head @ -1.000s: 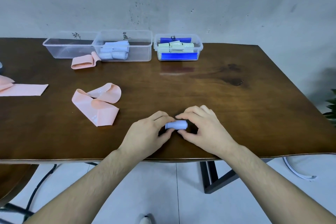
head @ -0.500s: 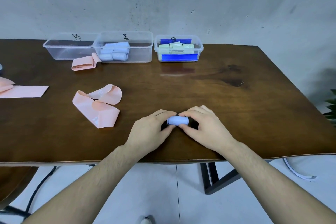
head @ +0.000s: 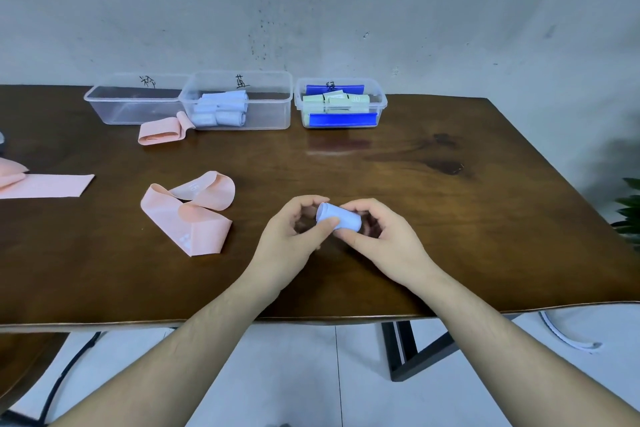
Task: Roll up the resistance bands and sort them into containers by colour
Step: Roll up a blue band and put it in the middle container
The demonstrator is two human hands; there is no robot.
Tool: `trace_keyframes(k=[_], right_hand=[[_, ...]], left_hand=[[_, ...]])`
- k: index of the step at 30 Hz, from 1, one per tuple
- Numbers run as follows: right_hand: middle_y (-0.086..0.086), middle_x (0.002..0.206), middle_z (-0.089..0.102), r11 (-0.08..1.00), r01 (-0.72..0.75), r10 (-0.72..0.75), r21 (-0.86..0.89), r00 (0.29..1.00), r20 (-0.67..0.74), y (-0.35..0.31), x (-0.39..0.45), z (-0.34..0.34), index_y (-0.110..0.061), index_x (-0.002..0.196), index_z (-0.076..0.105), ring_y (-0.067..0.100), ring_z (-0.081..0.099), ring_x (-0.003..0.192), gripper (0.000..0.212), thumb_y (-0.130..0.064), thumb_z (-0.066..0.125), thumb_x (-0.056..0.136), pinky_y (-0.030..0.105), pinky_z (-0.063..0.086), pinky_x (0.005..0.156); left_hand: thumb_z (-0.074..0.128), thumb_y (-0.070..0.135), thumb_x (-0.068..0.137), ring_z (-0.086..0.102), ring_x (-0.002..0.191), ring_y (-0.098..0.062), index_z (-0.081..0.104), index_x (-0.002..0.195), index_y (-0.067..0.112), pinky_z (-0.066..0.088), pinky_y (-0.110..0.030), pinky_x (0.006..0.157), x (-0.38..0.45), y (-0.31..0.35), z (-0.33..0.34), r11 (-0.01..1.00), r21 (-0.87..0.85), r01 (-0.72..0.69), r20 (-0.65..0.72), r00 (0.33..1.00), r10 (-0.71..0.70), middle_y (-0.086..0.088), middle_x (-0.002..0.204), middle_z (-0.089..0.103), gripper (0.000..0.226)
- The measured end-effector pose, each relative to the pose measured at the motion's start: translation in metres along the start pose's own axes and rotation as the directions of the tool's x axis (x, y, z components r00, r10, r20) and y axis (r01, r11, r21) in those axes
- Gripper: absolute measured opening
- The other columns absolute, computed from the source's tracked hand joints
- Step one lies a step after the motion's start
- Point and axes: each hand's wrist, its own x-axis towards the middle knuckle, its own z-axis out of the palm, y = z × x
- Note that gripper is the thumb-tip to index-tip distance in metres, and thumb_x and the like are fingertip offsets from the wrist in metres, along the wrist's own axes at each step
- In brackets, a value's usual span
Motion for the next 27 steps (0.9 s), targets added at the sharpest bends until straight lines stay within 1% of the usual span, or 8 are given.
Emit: trace_keyframes(k=[4, 8, 12, 15, 17, 19, 22, 27], right_hand=[[-0.016, 0.076, 0.063, 0.994, -0.023, 0.031, 0.106, 0.997, -0.068, -0.008, 0.003, 0.015, -0.026, 0.097, 0.068, 0.005, 0.048, 0.065, 0.021, -0.027, 0.083, 0.081, 0.017, 0.043, 0.063], [-0.004, 0.083, 0.068, 0.993, -0.025, 0.032, 0.115, 0.998, -0.062, -0.014, 0.006, 0.024, -0.022, 0.094, 0.065, 0.006, 0.050, 0.067, 0.029, -0.029, 0.087, 0.077, 0.018, 0.044, 0.063], [-0.017, 0.095, 0.059, 0.988, 0.044, -0.040, -0.147, 0.999, 0.029, -0.015, 0.018, 0.017, -0.036, 0.105, 0.058, 0.003, 0.053, 0.084, 0.049, -0.039, 0.090, 0.069, 0.017, 0.044, 0.072], [-0.032, 0.121, 0.045, 0.942, 0.152, -0.112, -0.299, 0.983, 0.147, -0.023, 0.028, 0.013, -0.044, 0.131, 0.045, -0.002, 0.045, 0.114, 0.081, -0.045, 0.092, 0.065, 0.015, 0.041, 0.092], [-0.033, 0.136, 0.038, 0.927, 0.180, -0.091, -0.327, 0.958, 0.271, -0.031, 0.036, 0.012, -0.043, 0.146, 0.037, -0.005, 0.036, 0.128, 0.096, -0.047, 0.090, 0.067, 0.020, 0.038, 0.105], [-0.037, 0.136, 0.038, 0.916, 0.202, -0.072, -0.347, 0.933, 0.352, -0.038, 0.043, 0.014, -0.043, 0.148, 0.035, -0.008, 0.032, 0.132, 0.095, -0.046, 0.089, 0.070, 0.019, 0.035, 0.107], [-0.043, 0.121, 0.043, 0.892, 0.237, -0.089, -0.385, 0.927, 0.364, -0.047, 0.050, 0.020, -0.042, 0.141, 0.046, -0.011, 0.037, 0.126, 0.080, -0.043, 0.088, 0.072, 0.012, 0.036, 0.099], [-0.029, 0.127, 0.053, 0.896, 0.241, -0.128, -0.373, 0.944, 0.304, -0.055, 0.060, 0.035, -0.037, 0.136, 0.052, -0.004, 0.046, 0.125, 0.067, -0.041, 0.084, 0.077, 0.021, 0.046, 0.100]], left_hand=[[0.066, 0.028, 0.094, 0.058, 0.082, -0.016, 0.071, 0.113, 0.015, 0.046, -0.029, 0.073, 0.000, 0.002, 0.001, 0.899, -0.359, 0.250, 0.121, 0.968, -0.221, -0.004, 0.098, 0.072, 0.024], [0.062, 0.026, 0.095, 0.067, 0.107, -0.023, 0.072, 0.112, 0.007, 0.050, -0.034, 0.098, 0.006, 0.005, -0.006, 0.792, -0.520, 0.321, 0.227, 0.945, -0.234, -0.016, 0.115, 0.071, 0.027], [0.061, 0.022, 0.094, 0.067, 0.109, -0.024, 0.070, 0.115, 0.008, 0.051, -0.035, 0.099, 0.014, 0.007, -0.022, 0.797, -0.499, 0.340, 0.274, 0.934, -0.228, -0.016, 0.117, 0.071, 0.026], [0.065, 0.022, 0.092, 0.068, 0.107, -0.025, 0.066, 0.121, 0.005, 0.054, -0.034, 0.093, 0.021, 0.008, -0.034, 0.825, -0.421, 0.378, 0.319, 0.913, -0.256, -0.017, 0.117, 0.070, 0.033], [0.069, 0.024, 0.087, 0.068, 0.100, -0.025, 0.068, 0.117, 0.004, 0.056, -0.035, 0.089, 0.024, 0.009, -0.040, 0.836, -0.383, 0.392, 0.344, 0.901, -0.265, -0.017, 0.112, 0.071, 0.036], [0.071, 0.025, 0.084, 0.068, 0.092, -0.022, 0.070, 0.112, 0.004, 0.057, -0.036, 0.086, 0.028, 0.011, -0.047, 0.850, -0.357, 0.388, 0.350, 0.899, -0.264, -0.015, 0.103, 0.072, 0.035], [0.072, 0.027, 0.083, 0.068, 0.093, -0.023, 0.071, 0.113, 0.004, 0.057, -0.037, 0.085, 0.033, 0.014, -0.058, 0.862, -0.327, 0.387, 0.377, 0.890, -0.257, -0.015, 0.104, 0.071, 0.037], [0.072, 0.028, 0.081, 0.070, 0.092, -0.020, 0.071, 0.111, 0.005, 0.057, -0.031, 0.078, 0.041, 0.019, -0.077, 0.849, -0.324, 0.417, 0.396, 0.875, -0.278, -0.012, 0.103, 0.073, 0.038]])
